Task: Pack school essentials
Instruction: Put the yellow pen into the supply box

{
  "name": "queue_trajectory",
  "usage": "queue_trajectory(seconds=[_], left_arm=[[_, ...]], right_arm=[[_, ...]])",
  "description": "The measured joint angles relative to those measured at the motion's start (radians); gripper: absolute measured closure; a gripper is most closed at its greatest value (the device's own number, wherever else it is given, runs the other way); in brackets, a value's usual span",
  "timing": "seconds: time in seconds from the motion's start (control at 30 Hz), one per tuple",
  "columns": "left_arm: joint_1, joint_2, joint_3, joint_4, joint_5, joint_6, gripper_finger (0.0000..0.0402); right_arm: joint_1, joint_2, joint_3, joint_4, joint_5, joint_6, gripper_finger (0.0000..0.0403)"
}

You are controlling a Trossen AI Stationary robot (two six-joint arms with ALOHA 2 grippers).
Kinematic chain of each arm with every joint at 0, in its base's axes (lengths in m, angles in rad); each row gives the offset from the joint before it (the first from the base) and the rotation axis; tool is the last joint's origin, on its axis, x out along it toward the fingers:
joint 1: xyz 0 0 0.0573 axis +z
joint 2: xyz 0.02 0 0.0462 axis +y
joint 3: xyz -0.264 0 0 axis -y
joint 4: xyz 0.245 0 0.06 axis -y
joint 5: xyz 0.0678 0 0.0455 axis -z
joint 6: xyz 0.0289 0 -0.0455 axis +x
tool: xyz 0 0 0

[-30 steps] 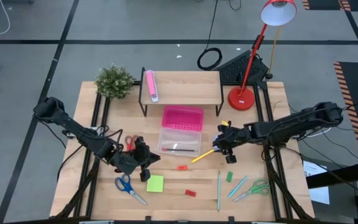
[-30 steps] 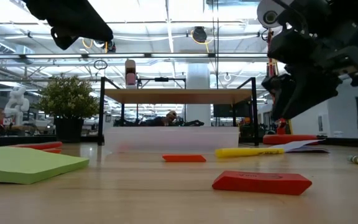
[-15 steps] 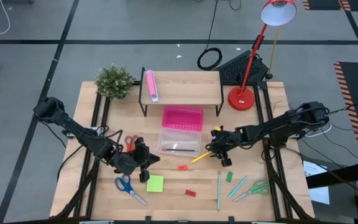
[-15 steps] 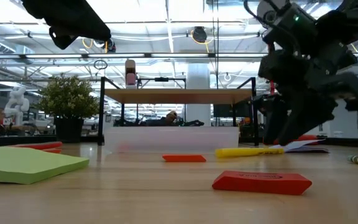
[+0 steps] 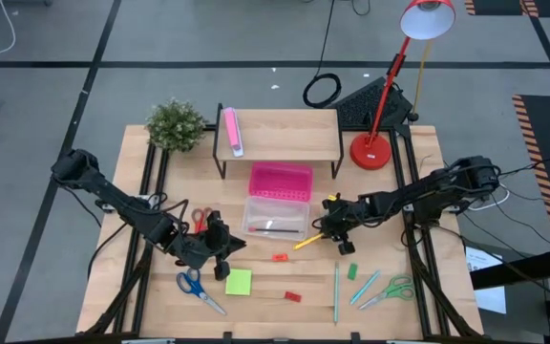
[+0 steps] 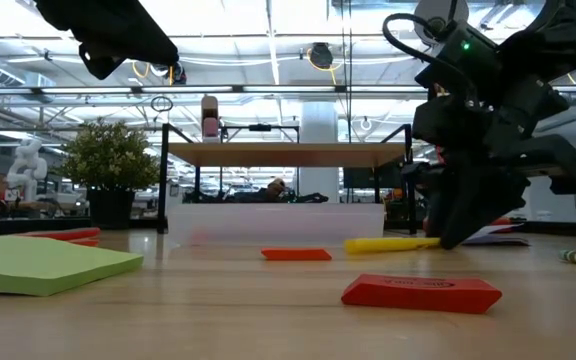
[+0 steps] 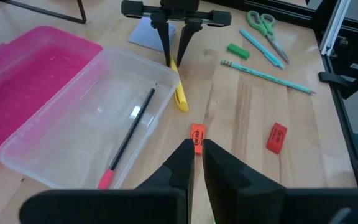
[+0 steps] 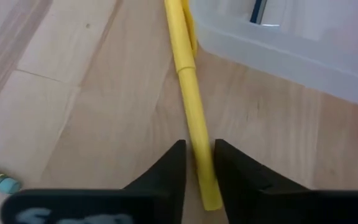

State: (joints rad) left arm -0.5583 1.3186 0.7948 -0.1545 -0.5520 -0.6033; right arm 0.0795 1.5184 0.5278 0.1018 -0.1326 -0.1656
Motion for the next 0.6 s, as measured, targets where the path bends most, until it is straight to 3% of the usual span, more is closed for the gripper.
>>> queue_trajectory(seconds=[0.2, 0.6], left_arm=[[0.000, 0.000, 0.000, 0.000, 0.000, 0.009, 0.0366], [0.000, 0.000, 0.000, -0.010, 0.000, 0.067, 0.0366]], right_arm=[[0.000, 0.000, -0.001, -0.005, -0.002, -0.014, 0.0375], [0.031, -0.045, -0.003, -0.020, -0.052, 0.042, 0.0376]])
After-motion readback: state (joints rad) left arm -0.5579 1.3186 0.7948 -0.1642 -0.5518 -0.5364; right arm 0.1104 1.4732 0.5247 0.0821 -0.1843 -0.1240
